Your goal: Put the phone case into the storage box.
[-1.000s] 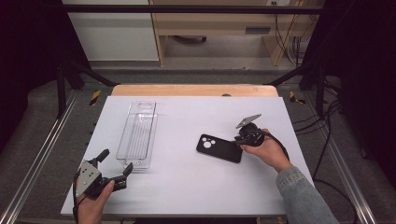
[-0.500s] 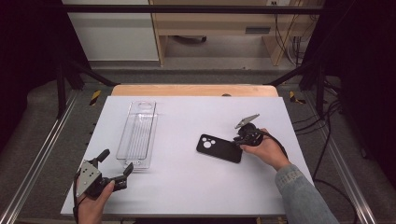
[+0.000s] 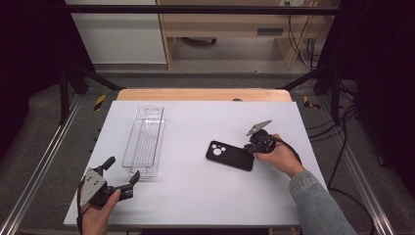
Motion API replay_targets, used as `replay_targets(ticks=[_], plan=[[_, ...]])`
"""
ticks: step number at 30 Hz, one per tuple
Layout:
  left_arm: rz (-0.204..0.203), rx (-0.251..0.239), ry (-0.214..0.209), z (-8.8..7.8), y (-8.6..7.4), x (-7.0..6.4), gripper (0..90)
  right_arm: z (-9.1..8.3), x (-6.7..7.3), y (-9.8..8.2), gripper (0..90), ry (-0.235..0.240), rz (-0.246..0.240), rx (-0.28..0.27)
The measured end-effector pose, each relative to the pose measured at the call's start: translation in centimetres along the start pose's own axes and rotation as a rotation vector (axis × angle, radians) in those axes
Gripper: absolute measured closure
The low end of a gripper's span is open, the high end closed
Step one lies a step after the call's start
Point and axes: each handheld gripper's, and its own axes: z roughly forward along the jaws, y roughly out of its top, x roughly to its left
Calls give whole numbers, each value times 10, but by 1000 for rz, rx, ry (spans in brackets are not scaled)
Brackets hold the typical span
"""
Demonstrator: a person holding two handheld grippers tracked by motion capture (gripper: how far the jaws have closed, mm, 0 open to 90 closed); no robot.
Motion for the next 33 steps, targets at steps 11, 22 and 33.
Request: replay_targets(ticks=[11, 22, 33], plan=[[0, 4, -1, 0, 0, 0, 25, 0, 3, 0, 822, -14, -81, -7], [3, 12, -1, 1, -1, 0, 25, -1, 5, -2, 866, -19, -152, -11], [1, 13, 6, 0, -1, 1, 25, -6, 11, -2, 892, -20, -186, -22]])
